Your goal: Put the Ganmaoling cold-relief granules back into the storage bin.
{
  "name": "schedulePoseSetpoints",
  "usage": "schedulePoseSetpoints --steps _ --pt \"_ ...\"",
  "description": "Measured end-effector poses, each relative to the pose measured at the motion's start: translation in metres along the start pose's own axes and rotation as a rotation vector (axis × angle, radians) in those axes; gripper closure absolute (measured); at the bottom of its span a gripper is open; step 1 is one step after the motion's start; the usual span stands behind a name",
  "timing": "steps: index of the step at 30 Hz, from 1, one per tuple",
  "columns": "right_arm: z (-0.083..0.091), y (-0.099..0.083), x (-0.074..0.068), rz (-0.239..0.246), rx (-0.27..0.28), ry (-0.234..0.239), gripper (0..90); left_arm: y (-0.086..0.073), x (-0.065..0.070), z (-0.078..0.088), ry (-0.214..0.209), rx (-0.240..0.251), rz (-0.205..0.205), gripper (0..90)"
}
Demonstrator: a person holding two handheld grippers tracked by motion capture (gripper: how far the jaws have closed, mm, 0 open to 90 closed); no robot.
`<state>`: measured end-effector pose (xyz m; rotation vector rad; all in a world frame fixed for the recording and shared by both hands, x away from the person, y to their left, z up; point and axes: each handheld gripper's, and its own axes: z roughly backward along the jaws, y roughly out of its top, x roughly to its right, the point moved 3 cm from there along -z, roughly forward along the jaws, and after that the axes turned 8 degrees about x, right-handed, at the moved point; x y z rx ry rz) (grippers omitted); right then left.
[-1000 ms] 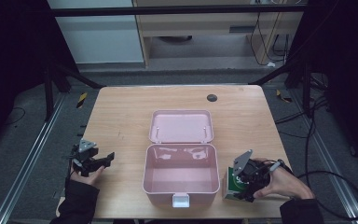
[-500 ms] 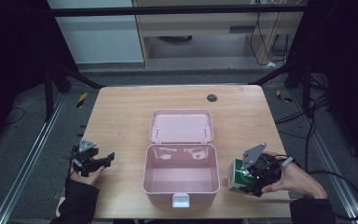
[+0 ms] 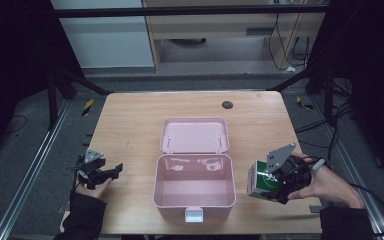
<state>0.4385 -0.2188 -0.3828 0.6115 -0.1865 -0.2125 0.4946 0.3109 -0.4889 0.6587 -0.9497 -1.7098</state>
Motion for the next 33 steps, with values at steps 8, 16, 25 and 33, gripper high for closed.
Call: schedulePoseSetpoints --steps 8,16,25,33 --pt "0.014 0.014 0.003 0.011 0.017 -0.018 16.0 0.0 0.0 0.0 0.0 0.0 0.0 26.5" --pt "0.025 0.03 0.004 0.031 0.04 -0.031 16.0 0.0 0.0 0.0 0.0 0.0 0.001 26.5" --pt "0.034 0.05 0.005 0.046 0.067 -0.043 16.0 0.0 0.0 0.0 0.0 0.001 0.001 26.5" --pt "0.033 0.068 0.003 0.056 0.071 -0.039 16.0 0.0 0.0 0.0 0.004 -0.001 -0.001 26.5"
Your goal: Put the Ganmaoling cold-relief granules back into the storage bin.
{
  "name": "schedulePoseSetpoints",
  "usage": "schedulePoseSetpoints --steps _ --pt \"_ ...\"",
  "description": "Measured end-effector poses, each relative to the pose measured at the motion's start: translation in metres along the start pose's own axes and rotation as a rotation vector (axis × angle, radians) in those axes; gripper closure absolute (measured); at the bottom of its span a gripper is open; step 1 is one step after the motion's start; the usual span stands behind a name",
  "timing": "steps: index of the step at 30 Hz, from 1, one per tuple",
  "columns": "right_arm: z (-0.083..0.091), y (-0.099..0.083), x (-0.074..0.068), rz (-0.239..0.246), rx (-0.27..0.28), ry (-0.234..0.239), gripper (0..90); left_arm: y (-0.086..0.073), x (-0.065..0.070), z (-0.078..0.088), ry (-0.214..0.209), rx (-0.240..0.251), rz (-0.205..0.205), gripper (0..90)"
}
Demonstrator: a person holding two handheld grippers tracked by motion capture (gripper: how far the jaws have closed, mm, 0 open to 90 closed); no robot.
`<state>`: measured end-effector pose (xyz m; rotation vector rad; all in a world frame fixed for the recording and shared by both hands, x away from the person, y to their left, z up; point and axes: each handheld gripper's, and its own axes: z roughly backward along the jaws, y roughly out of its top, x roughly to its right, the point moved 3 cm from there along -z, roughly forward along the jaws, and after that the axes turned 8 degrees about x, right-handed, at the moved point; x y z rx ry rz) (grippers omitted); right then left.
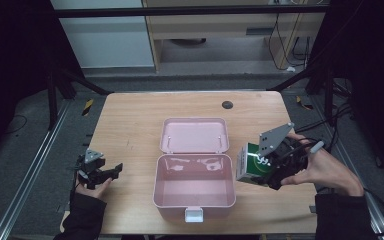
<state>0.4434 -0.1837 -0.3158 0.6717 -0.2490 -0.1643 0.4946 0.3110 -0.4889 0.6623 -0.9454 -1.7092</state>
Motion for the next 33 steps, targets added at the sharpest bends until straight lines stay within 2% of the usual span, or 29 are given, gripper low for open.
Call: schedulePoseSetpoints --steps 11,20,33 --pt "-0.01 0.027 -0.002 0.02 0.011 0.01 16.0 0.0 0.0 0.0 0.002 0.005 0.006 26.5" --pt "-0.029 0.049 -0.006 0.057 0.01 0.049 15.9 0.0 -0.001 0.001 0.002 0.003 0.004 26.6" --pt "-0.048 0.058 -0.013 0.076 0.003 0.073 15.9 0.001 -0.002 0.001 0.004 0.006 0.004 26.6"
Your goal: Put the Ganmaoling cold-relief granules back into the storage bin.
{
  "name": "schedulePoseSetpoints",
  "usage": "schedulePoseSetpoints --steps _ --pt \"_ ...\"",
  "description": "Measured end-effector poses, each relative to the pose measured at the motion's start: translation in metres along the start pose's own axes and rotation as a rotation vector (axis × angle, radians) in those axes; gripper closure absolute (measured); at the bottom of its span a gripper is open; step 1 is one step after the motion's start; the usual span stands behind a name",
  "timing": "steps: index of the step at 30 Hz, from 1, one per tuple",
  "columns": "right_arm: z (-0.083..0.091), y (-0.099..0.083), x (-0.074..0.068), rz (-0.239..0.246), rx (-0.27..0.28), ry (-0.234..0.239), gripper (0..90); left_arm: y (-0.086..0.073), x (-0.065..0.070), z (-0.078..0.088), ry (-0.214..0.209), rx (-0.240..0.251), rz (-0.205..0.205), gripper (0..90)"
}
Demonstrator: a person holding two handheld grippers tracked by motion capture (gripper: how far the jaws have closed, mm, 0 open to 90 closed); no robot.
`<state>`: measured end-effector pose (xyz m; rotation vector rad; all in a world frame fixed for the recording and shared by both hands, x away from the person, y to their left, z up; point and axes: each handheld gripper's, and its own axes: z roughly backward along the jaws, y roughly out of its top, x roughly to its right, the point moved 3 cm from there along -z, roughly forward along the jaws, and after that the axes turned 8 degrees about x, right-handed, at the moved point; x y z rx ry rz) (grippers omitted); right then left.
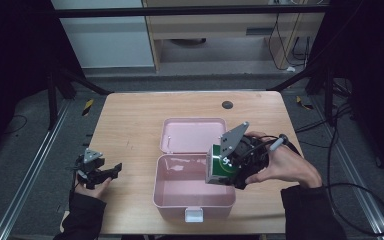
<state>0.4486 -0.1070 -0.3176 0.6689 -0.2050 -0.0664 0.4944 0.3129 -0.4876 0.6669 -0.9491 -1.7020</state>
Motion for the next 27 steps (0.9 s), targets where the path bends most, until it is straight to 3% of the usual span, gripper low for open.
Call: schedulePoseSetpoints --steps 27 --pt "-0.043 -0.001 -0.004 0.024 -0.072 0.05 15.7 0.0 -0.001 0.001 0.001 0.005 0.002 26.6"
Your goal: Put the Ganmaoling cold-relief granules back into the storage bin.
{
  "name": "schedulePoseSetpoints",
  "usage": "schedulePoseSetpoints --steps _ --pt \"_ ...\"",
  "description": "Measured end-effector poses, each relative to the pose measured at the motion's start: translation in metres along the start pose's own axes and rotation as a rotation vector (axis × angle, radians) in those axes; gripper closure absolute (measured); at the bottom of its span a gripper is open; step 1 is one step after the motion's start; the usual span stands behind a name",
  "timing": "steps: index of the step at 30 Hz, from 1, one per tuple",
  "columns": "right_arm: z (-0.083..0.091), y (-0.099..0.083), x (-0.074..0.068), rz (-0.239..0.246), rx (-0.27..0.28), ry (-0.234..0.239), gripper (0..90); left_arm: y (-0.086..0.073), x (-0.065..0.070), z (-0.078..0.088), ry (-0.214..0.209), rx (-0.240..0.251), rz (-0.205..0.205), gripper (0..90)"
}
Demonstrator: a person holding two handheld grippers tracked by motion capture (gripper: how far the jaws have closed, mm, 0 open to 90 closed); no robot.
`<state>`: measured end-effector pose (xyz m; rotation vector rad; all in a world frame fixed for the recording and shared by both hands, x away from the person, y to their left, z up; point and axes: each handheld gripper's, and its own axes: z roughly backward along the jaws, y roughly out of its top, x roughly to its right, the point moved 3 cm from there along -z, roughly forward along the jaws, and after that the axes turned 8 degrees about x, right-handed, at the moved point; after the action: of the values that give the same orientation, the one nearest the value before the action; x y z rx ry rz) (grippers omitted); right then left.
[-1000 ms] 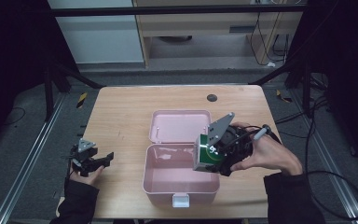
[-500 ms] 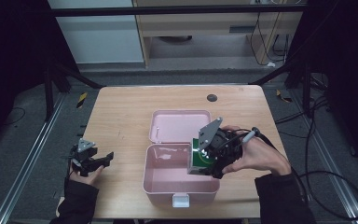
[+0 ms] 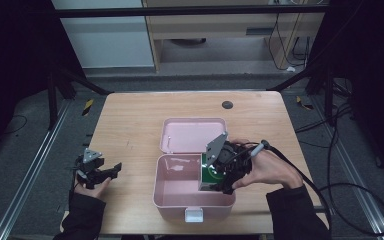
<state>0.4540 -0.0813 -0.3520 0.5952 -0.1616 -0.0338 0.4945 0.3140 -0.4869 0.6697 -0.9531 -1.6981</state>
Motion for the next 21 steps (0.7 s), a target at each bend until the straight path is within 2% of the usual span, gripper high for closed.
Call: schedulePoseSetpoints --steps 5,21 --pt "-0.008 -0.001 0.0 0.005 -0.023 0.004 15.8 0.0 0.0 0.0 0.0 -0.001 0.0 26.6" --pt "-0.023 -0.01 -0.002 -0.007 -0.017 0.028 15.8 0.0 0.0 0.0 -0.001 0.0 0.0 26.6"
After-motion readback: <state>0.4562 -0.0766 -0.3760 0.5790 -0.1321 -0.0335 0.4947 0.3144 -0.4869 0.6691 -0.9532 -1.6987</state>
